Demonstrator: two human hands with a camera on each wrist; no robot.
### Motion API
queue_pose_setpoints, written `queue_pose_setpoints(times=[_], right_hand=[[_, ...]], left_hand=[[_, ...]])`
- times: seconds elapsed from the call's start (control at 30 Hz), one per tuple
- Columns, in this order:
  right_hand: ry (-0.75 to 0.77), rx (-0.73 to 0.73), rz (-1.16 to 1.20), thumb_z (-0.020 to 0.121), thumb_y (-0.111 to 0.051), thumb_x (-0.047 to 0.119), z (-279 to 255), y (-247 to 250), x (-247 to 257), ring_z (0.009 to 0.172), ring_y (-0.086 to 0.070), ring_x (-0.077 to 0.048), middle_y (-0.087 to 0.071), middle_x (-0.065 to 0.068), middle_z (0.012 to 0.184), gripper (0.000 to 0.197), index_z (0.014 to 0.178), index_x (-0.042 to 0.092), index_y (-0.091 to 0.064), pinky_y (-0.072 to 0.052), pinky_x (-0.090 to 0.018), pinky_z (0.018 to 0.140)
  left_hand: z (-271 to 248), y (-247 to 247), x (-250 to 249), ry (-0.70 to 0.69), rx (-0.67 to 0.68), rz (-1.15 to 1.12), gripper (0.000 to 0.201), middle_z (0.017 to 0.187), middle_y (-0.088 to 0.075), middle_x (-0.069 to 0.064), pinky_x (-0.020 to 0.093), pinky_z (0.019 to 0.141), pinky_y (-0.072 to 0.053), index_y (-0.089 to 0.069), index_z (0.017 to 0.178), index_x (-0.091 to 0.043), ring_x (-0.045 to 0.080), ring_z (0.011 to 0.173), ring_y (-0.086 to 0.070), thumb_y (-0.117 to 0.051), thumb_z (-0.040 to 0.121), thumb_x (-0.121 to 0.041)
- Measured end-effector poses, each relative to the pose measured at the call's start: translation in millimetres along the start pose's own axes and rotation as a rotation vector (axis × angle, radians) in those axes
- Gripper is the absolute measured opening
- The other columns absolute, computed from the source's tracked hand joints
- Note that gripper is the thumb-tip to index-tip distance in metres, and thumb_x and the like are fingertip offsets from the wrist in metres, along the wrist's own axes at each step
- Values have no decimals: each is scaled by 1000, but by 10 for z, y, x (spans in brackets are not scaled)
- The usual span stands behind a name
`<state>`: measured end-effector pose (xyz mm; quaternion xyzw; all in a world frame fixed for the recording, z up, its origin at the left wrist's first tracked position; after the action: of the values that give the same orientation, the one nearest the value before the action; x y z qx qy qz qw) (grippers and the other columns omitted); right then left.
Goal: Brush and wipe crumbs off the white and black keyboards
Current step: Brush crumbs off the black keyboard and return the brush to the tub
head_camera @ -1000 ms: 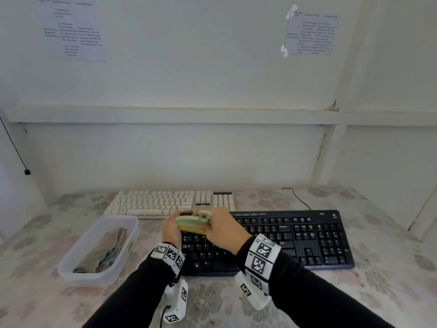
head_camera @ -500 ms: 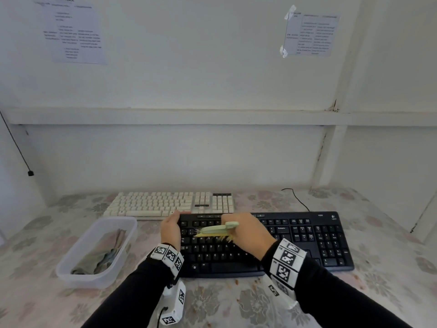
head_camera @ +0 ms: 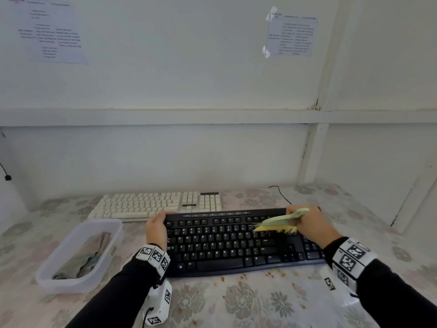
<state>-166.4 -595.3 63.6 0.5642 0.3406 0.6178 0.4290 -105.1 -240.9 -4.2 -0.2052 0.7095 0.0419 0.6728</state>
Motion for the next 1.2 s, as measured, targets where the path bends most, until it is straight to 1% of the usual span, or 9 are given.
queue_pose_setpoints(times=[0.23,0.4,0.47,0.53,0.67,0.77,0.87,1.03,1.2], right_hand=[[-189,-57,-120,86,-48,-3,-77,351,-470,51,-41,-9,-46,3,57,42,59,29,-38,-27,-18,45],[-427,-158,-320,88,-44,0,-203,588,-593,66,-47,-24,-49,-6,70,28,64,14,-42,-35,-26,57],[-456,-200,-393,87,-43,-1,-251,683,-564,69,-47,-26,-47,-5,72,19,77,11,-54,-36,-28,61],[-418,-256,-422,84,-44,-1,-266,737,-528,67,-47,-26,-49,-5,74,21,90,13,-60,-36,-28,61],[-305,-329,-149,79,-47,-7,-272,688,-240,61,-49,-26,-54,-8,71,25,87,13,-61,-36,-26,50],[-177,-210,211,79,-49,-15,-243,500,138,64,-52,-21,-55,-5,73,36,72,19,-54,-47,-26,54],[-16,7,333,83,-54,-11,-228,212,610,55,-44,-7,-49,5,69,38,69,24,-51,-35,-9,41],[239,200,293,86,-58,1,-176,-314,1325,66,-46,3,-53,10,80,22,83,23,-60,-37,-7,55],[396,221,196,86,-49,-2,-191,-620,1890,80,-52,-17,-54,1,88,26,96,20,-58,-43,-25,68]], left_hand=[[18,16,20,-18,-6,20,36,76,-65,12,46,87,-48,-69,80,-6,30,77,-61,-40,98,-17],[-6,2,4,-38,7,15,37,73,-64,12,41,81,-48,-68,78,-7,27,70,-59,-39,98,-15],[-4,0,3,-50,2,14,38,69,-64,10,39,76,-49,-68,76,-9,26,69,-59,-39,98,-16],[-4,-6,8,-52,4,4,38,65,-64,8,36,71,-48,-67,74,-10,25,67,-58,-39,99,-16],[-12,-4,12,-46,17,-10,37,74,-62,13,39,77,-48,-67,76,-9,25,68,-58,-39,99,-17],[-1,5,18,-34,13,-6,38,75,-64,13,44,83,-48,-68,78,-8,26,69,-59,-39,99,-17],[0,2,14,-26,3,-10,37,74,-64,13,47,84,-48,-68,77,-7,28,69,-59,-39,99,-17],[-8,4,11,-13,-13,-47,39,66,-63,11,41,74,-50,-67,73,-8,27,63,-58,-40,99,-18],[-3,12,3,-44,4,-88,39,53,-65,0,21,50,-50,-66,73,-6,12,50,-62,-39,100,-15]])
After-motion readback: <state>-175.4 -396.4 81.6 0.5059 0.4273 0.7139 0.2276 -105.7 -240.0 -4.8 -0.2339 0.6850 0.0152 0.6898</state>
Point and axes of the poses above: each hand's wrist, its own z-axis towards the middle knuckle, its own y-axis out of the back of the hand, x = y × z, the point moved 3 cm from there along z, towards the middle knuckle
